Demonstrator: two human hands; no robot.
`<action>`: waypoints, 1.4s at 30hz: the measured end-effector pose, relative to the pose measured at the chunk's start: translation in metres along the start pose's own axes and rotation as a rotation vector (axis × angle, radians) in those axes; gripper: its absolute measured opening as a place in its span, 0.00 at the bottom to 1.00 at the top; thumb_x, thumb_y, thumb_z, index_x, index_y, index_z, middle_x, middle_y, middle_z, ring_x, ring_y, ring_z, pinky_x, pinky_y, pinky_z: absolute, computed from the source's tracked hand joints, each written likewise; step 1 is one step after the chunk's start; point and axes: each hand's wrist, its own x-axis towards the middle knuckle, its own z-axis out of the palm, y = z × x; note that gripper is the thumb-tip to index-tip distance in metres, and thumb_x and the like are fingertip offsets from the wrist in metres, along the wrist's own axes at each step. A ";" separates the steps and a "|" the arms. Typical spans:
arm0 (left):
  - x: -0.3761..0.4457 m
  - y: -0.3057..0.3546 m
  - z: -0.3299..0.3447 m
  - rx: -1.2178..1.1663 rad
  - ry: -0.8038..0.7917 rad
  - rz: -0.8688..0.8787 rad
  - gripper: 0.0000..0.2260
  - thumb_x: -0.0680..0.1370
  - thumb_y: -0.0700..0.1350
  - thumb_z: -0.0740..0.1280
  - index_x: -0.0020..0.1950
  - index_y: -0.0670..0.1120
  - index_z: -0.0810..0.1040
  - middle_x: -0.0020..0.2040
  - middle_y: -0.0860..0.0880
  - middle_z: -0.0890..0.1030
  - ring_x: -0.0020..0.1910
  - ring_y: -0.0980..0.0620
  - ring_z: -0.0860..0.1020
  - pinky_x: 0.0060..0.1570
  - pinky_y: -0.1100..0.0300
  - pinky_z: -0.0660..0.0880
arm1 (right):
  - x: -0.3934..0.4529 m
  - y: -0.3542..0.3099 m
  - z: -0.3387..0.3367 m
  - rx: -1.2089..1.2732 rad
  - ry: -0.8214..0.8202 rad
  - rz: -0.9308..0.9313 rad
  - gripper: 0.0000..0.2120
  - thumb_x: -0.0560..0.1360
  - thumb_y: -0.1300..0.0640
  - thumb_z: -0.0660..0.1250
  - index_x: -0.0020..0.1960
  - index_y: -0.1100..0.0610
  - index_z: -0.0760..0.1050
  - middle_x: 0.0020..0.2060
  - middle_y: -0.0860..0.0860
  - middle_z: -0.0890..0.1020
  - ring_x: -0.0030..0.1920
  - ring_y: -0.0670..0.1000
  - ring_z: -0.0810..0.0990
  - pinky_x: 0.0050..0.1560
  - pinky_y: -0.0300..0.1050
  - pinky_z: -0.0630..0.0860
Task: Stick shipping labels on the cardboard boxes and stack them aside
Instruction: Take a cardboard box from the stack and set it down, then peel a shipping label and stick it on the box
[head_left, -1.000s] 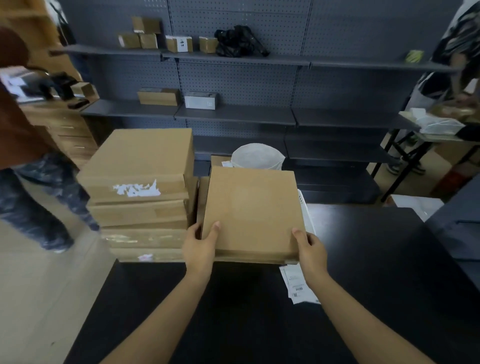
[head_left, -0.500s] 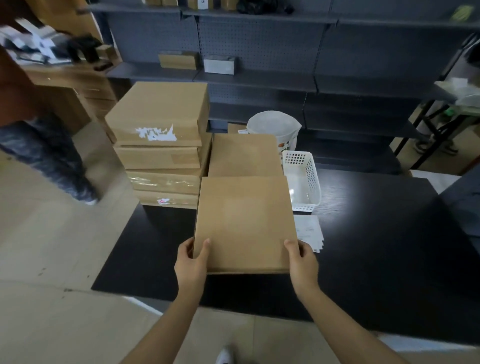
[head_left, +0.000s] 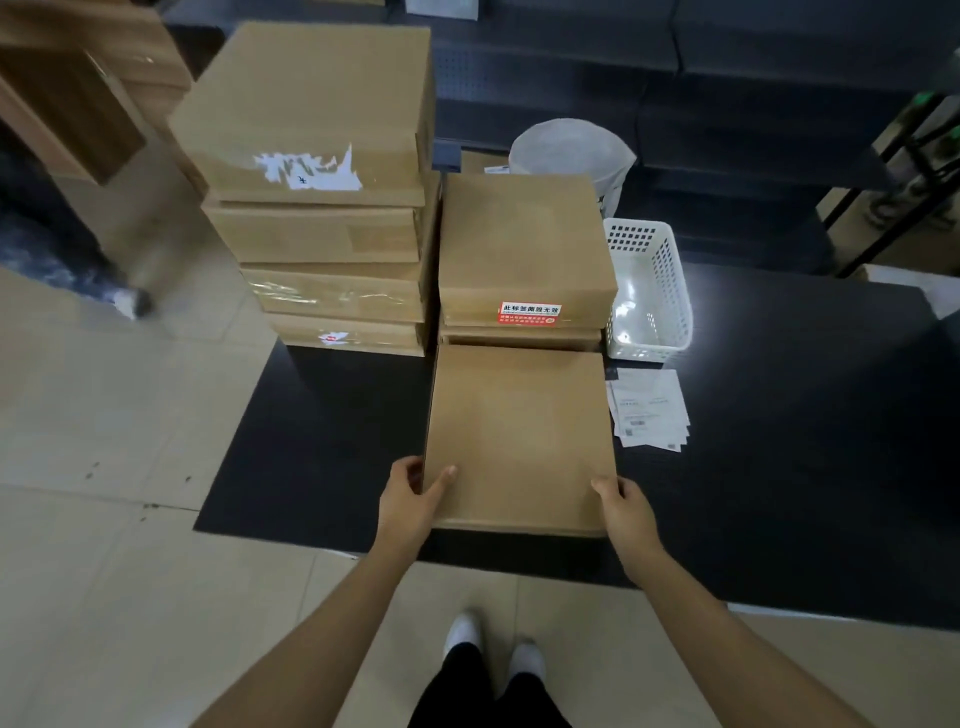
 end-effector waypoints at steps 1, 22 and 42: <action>0.002 0.000 -0.001 0.012 -0.013 0.002 0.26 0.74 0.56 0.70 0.67 0.46 0.68 0.58 0.50 0.76 0.55 0.51 0.76 0.52 0.60 0.72 | 0.000 0.000 0.000 -0.013 -0.007 0.003 0.23 0.79 0.49 0.61 0.70 0.59 0.68 0.63 0.56 0.74 0.56 0.52 0.72 0.56 0.46 0.68; 0.005 0.075 0.030 0.530 0.009 0.381 0.22 0.76 0.47 0.67 0.69 0.47 0.67 0.68 0.49 0.69 0.65 0.48 0.68 0.66 0.52 0.63 | -0.003 -0.043 -0.039 -0.317 -0.004 -0.087 0.18 0.81 0.49 0.59 0.61 0.62 0.73 0.57 0.57 0.78 0.59 0.57 0.76 0.58 0.46 0.71; 0.075 0.175 0.232 1.062 -0.107 0.601 0.17 0.77 0.46 0.61 0.65 0.46 0.72 0.61 0.48 0.74 0.62 0.48 0.70 0.60 0.59 0.64 | 0.169 -0.060 -0.123 -0.914 -0.181 -0.422 0.20 0.78 0.63 0.59 0.70 0.58 0.67 0.65 0.55 0.69 0.64 0.54 0.67 0.62 0.45 0.70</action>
